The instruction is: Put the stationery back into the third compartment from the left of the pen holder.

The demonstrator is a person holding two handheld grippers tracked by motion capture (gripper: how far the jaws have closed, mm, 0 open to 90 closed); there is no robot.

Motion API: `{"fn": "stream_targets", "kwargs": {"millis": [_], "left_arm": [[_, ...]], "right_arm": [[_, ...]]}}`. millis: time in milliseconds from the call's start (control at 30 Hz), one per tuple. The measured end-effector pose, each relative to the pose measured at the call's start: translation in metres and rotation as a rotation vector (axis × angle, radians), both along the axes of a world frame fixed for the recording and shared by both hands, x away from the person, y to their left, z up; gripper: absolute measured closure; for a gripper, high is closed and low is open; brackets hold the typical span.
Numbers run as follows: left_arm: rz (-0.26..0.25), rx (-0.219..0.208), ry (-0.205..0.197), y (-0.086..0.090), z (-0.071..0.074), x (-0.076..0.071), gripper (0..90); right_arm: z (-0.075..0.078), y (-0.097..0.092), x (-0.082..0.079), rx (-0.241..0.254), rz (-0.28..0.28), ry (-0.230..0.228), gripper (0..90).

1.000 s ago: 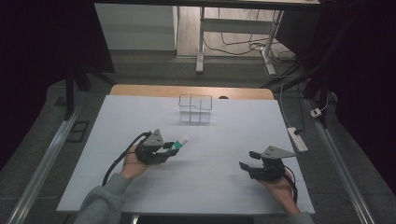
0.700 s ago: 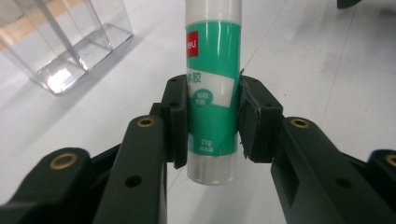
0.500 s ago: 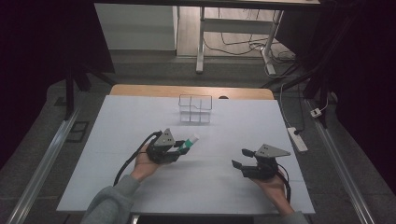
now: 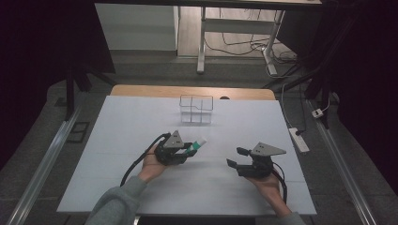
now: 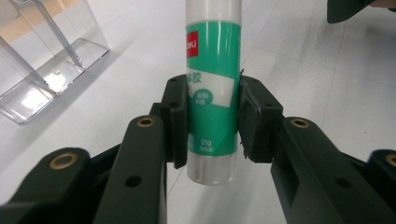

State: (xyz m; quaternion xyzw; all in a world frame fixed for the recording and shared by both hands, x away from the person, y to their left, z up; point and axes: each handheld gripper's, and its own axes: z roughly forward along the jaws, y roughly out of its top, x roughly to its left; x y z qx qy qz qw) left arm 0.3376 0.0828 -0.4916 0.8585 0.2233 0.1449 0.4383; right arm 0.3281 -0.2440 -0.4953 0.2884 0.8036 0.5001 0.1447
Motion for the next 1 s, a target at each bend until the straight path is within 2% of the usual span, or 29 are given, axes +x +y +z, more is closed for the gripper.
{"fn": "stream_targets", "kwargs": {"millis": [300,600,767,1000], "left_arm": [[-0.025,0.006,0.003,-0.011,-0.003,0.0,65.5],[-0.044,0.013,0.0,-0.021,-0.004,0.0,65.5],[-0.054,0.018,-0.001,-0.026,-0.005,0.001,65.5],[-0.065,0.016,-0.004,-0.03,-0.006,0.001,65.5]], "right_arm": [[0.0,0.016,0.005,0.048,0.021,0.017,32.5],[0.001,0.034,0.011,0.079,0.04,0.022,33.2],[0.002,0.042,0.013,0.079,0.05,0.015,33.9],[0.0,0.049,0.016,0.113,0.057,0.035,35.3]]}}
